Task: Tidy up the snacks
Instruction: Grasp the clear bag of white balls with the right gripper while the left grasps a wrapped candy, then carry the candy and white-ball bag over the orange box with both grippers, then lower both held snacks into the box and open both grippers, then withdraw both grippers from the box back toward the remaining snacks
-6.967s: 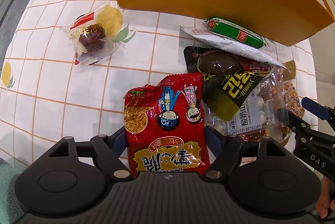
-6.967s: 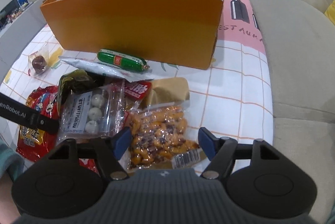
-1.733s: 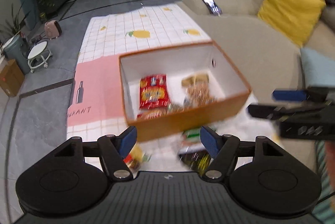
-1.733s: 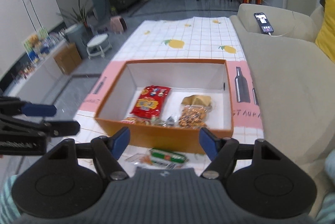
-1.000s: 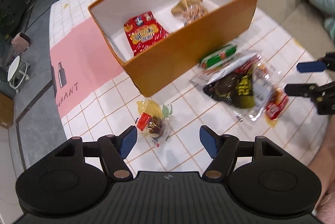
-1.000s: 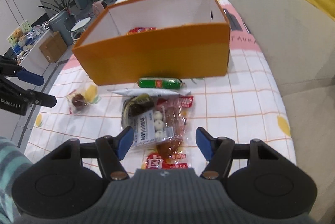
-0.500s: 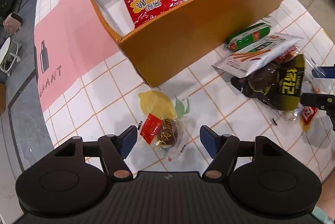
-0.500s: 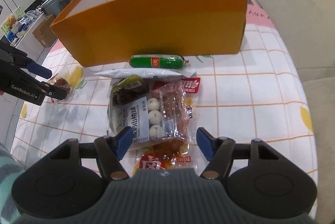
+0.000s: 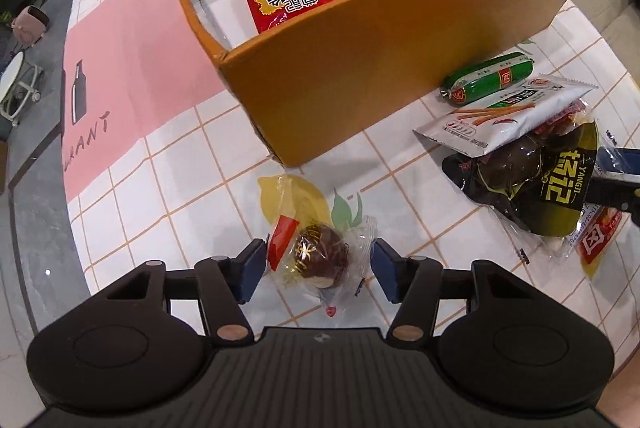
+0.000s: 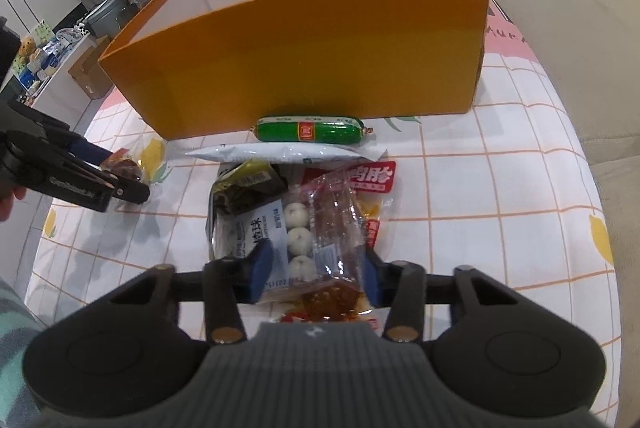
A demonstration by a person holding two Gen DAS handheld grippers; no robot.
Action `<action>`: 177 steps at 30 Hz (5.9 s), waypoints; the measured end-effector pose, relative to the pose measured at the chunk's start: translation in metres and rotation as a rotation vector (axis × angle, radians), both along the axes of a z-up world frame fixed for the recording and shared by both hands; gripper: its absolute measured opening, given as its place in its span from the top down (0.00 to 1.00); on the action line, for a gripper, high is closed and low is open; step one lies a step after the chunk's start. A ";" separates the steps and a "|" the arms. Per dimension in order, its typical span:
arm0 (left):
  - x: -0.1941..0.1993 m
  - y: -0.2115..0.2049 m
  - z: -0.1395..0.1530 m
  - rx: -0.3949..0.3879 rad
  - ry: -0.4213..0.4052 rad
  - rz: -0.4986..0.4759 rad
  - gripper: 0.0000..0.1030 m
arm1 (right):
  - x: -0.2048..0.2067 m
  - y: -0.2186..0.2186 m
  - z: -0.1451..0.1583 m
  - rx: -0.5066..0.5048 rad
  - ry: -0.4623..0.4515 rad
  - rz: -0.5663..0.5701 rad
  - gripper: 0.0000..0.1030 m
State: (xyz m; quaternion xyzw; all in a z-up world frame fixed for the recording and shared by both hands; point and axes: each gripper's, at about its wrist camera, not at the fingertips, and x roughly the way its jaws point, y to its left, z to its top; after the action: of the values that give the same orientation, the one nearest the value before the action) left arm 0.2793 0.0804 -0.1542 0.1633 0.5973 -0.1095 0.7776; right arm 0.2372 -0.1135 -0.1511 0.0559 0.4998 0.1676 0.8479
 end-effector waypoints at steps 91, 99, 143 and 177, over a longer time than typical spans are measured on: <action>0.155 -0.074 0.055 -0.224 -0.120 0.088 0.46 | 0.221 -0.001 0.070 0.093 -0.096 -0.062 0.98; 0.173 -0.079 0.035 -0.179 -0.096 0.058 0.46 | 0.241 0.006 0.050 0.058 -0.026 -0.049 0.98; 0.079 -0.071 0.149 -0.206 -0.258 0.104 0.16 | 0.194 -0.004 0.136 -0.096 -0.081 -0.006 0.47; -0.116 -0.090 0.136 -0.396 -0.336 0.334 0.19 | -0.062 -0.058 0.109 0.008 -0.235 -0.138 0.40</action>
State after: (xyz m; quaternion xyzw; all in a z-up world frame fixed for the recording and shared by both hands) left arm 0.1629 -0.0094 -0.0183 -0.0759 0.4460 -0.0662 0.8893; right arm 0.1756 -0.1718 -0.0416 0.0736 0.3913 0.1163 0.9099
